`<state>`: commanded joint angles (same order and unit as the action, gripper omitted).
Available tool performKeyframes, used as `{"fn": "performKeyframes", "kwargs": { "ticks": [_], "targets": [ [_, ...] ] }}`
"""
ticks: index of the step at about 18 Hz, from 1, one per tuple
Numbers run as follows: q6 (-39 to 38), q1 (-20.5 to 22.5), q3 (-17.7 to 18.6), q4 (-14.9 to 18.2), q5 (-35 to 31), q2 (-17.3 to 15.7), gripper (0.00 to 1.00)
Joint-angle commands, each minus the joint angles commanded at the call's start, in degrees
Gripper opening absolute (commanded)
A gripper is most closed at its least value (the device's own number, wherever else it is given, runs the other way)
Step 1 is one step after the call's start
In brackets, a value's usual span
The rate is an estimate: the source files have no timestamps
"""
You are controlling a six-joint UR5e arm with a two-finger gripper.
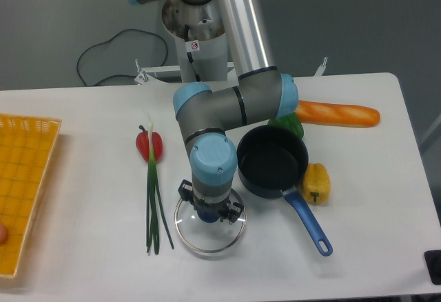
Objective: Place the lid on the table
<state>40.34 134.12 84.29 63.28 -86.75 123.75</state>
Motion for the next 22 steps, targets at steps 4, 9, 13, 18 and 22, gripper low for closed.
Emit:
{"fn": "performKeyframes", "kwargs": {
  "ticks": [4,9,13,18,22],
  "targets": [
    [0.0,0.0,-0.5,0.0,0.0,0.6,0.41],
    [0.1,0.1,-0.5,0.0,0.0,1.0,0.41],
    [0.1,0.1,-0.5,0.0,0.0,1.1,0.44],
    [0.2,0.1,-0.5,0.0,0.0,1.2,0.45],
    [0.2,0.1,-0.4,0.0,0.0,1.3,0.45]
  ]
}}
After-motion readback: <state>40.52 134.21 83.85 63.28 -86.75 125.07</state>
